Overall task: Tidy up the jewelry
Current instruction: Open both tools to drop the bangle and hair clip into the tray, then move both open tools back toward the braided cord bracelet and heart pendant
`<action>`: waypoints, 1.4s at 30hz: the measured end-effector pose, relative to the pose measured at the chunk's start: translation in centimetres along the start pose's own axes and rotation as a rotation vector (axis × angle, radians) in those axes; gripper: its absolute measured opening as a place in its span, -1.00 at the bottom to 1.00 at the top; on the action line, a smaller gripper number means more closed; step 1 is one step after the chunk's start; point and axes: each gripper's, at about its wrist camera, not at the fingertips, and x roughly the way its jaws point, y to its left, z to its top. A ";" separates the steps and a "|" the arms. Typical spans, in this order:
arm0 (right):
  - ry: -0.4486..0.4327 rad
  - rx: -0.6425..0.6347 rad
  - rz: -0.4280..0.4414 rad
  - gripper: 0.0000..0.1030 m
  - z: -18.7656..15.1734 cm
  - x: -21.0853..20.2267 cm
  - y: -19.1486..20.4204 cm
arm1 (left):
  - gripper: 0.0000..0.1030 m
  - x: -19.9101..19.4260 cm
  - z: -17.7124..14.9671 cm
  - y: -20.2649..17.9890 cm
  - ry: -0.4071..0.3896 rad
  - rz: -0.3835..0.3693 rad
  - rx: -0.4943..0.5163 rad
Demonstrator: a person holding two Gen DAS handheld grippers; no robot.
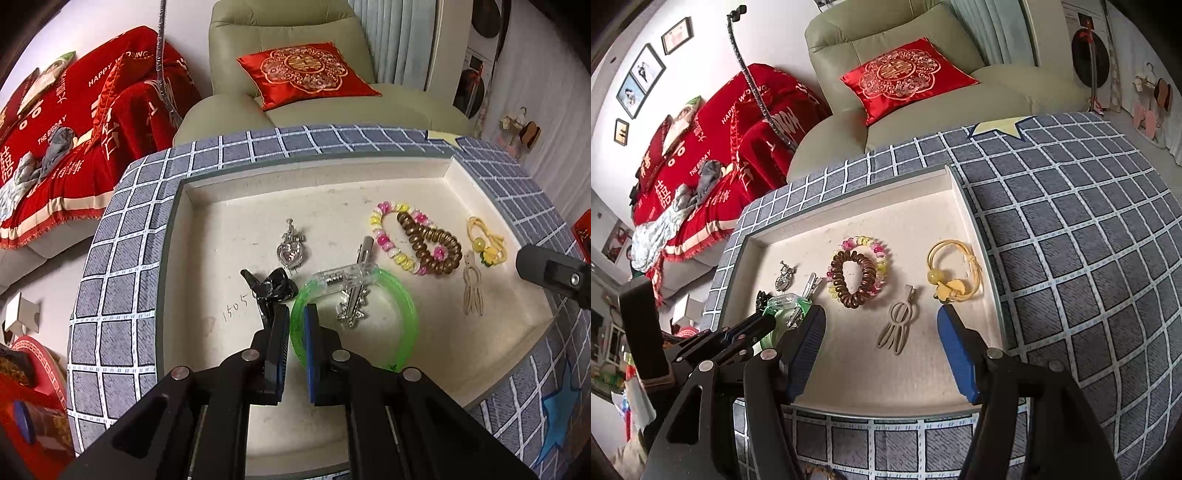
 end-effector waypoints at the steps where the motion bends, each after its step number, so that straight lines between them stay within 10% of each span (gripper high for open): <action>1: -0.006 -0.001 0.001 0.30 0.0 -0.2 0.0 | -0.55 -0.2 0.0 0.0 -0.012 -0.002 0.000; 19: -0.041 -0.002 -0.013 0.62 0.3 -1.2 0.0 | -0.53 -2.6 0.6 1.3 -0.080 0.015 -0.049; 20: -0.041 -0.002 -0.011 0.71 0.3 -1.2 0.0 | -0.35 -2.7 0.6 1.4 -0.078 0.013 -0.055; 21: -0.042 -0.002 -0.010 0.71 0.3 -1.1 0.0 | 0.88 -2.7 0.6 1.4 -0.076 0.012 -0.058; 22: -0.040 -0.004 -0.010 0.71 0.2 -1.1 0.1 | 1.00 -2.9 0.7 1.4 -0.085 0.033 -0.060; 42: -0.061 -0.066 -0.049 0.78 -1.8 -4.4 1.7 | 1.00 -4.5 -1.7 1.7 -0.093 0.027 -0.036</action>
